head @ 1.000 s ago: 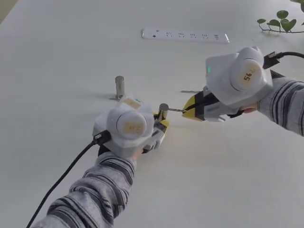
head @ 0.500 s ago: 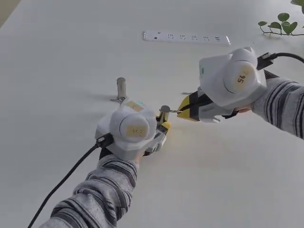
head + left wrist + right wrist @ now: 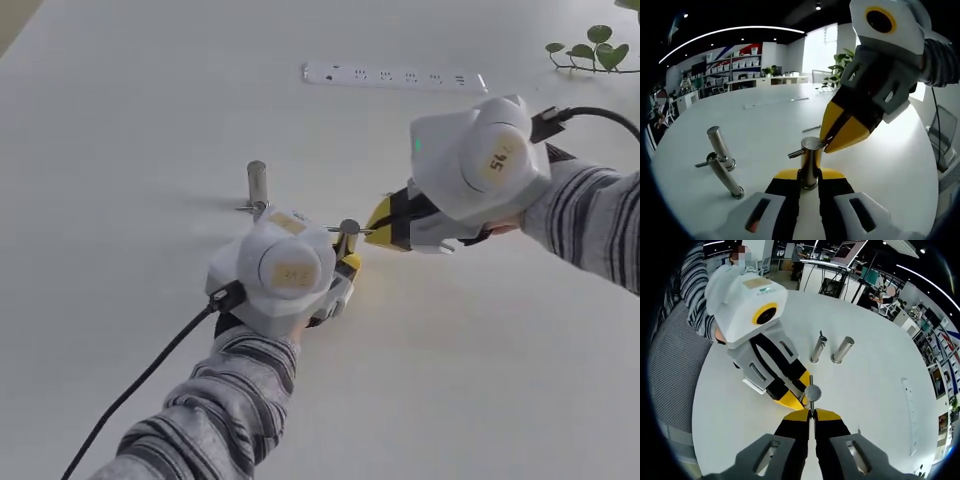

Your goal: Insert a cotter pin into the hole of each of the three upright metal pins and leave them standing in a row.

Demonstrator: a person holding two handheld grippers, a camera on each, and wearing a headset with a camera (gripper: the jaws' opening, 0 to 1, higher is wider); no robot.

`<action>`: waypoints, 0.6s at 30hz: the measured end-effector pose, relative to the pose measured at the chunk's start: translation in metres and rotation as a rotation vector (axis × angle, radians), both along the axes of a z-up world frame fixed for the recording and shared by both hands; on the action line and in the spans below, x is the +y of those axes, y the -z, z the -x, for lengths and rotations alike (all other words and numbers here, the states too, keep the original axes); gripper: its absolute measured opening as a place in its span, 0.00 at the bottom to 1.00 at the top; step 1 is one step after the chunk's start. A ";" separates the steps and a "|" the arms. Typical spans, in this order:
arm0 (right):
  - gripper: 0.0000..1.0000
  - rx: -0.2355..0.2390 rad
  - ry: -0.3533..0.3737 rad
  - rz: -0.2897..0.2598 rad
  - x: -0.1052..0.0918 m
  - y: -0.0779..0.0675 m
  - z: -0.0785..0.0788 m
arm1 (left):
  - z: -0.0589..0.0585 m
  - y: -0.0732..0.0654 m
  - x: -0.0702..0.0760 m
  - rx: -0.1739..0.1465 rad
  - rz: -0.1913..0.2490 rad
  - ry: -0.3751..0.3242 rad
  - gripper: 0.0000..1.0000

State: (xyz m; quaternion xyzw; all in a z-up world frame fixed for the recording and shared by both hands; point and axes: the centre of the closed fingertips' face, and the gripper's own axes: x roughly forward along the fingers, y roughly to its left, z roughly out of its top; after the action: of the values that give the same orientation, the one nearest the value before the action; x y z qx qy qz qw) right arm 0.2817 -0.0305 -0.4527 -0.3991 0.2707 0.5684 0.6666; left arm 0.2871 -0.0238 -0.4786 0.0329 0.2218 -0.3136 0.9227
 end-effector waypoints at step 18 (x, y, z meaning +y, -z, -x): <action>0.02 -0.001 0.044 -0.032 -0.007 -0.011 0.003 | 0.000 0.001 0.000 0.002 -0.001 -0.008 0.10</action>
State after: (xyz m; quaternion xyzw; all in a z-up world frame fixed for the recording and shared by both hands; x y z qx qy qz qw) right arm 0.2790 -0.0379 -0.4413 -0.3827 0.2700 0.5577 0.6852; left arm 0.2872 -0.0239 -0.4798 0.0323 0.2231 -0.3096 0.9238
